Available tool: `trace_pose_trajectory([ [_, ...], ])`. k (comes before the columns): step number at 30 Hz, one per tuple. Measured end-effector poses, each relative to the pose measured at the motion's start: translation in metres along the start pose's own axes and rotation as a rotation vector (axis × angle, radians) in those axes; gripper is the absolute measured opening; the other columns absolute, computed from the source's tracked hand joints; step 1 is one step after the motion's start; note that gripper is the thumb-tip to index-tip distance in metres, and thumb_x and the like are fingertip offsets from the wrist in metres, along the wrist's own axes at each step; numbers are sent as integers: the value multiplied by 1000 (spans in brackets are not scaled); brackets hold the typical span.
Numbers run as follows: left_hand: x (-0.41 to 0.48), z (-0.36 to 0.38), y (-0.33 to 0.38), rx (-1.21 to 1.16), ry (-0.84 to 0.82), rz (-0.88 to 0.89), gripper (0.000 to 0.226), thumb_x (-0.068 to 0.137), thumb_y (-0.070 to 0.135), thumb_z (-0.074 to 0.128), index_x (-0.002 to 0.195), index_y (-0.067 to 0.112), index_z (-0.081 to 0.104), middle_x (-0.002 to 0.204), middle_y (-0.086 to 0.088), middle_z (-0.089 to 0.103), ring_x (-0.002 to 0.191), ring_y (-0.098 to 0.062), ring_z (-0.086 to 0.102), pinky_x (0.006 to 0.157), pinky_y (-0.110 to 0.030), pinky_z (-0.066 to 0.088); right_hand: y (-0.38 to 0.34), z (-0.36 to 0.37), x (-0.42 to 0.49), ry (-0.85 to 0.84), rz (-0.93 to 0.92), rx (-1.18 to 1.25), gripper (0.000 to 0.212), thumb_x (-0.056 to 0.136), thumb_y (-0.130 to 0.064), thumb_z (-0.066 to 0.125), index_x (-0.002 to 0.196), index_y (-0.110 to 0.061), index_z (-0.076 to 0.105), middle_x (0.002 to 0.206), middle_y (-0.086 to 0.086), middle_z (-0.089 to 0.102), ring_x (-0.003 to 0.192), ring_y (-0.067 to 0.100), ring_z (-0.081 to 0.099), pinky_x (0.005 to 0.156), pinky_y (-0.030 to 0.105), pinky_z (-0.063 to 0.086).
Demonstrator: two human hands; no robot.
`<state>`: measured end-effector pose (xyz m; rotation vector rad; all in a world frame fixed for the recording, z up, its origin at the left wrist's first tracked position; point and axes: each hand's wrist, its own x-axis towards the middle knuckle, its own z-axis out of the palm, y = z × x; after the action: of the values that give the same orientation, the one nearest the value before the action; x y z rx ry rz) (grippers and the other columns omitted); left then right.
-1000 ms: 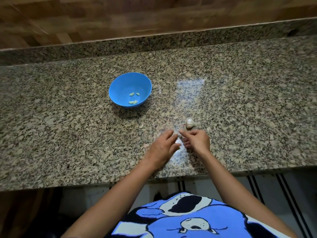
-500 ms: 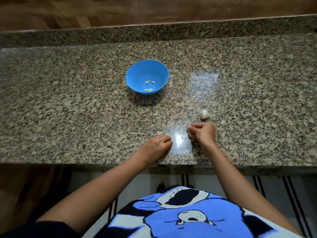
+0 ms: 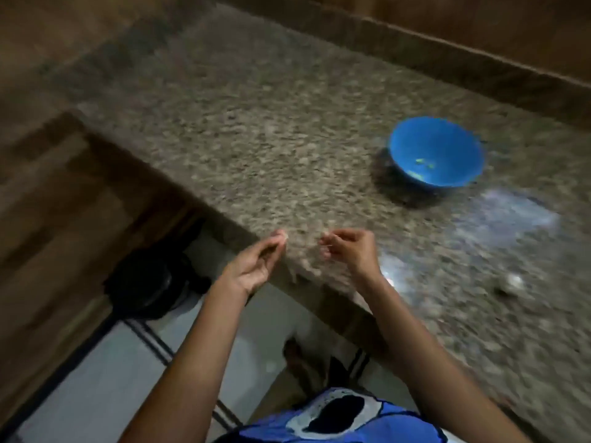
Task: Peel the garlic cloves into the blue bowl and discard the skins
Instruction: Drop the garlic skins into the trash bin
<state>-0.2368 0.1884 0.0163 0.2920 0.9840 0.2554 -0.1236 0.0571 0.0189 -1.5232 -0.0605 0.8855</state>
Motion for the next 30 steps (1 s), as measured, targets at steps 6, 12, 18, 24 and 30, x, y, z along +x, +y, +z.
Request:
trace_pose_trajectory([
  [6, -44, -138, 78, -392, 232, 291, 30, 91, -5, 51, 67, -4, 70, 66, -12, 70, 56, -16, 69, 51, -21, 56, 31, 164, 10, -401, 157, -81, 18, 82, 12, 58, 69, 0, 61, 56, 5, 63, 44, 7, 60, 49, 16, 52],
  [12, -57, -250, 136, -531, 303, 414, 39, 93, -3, 48, 63, -3, 72, 70, -12, 71, 61, -16, 70, 55, -20, 56, 74, 285, 15, -472, 265, -141, 14, 84, 13, 56, 96, 19, 60, 48, 0, 64, 44, 6, 62, 46, 13, 49],
  [18, -55, -292, 175, -590, 289, 428, 24, 91, -5, 52, 76, -6, 71, 77, -14, 72, 66, -17, 71, 61, -23, 58, 93, 344, 29, -471, 381, -201, 12, 89, 11, 49, 91, 11, 61, 59, 6, 66, 49, 8, 64, 51, 15, 52],
  [24, -35, -324, 209, -613, 337, 409, 13, 86, -6, 59, 97, -6, 65, 90, -15, 72, 81, -19, 70, 58, -23, 57, 104, 397, 63, -446, 412, -187, 27, 88, 13, 47, 115, 13, 53, 114, 27, 61, 52, 5, 64, 58, 17, 54],
  [30, -9, -350, 229, -717, 397, 371, 17, 86, -5, 58, 103, -7, 62, 96, -19, 70, 85, -22, 70, 73, -27, 59, 111, 443, 90, -445, 475, -326, 31, 89, 14, 43, 119, 16, 49, 128, 32, 49, 94, 33, 60, 54, 17, 53],
])
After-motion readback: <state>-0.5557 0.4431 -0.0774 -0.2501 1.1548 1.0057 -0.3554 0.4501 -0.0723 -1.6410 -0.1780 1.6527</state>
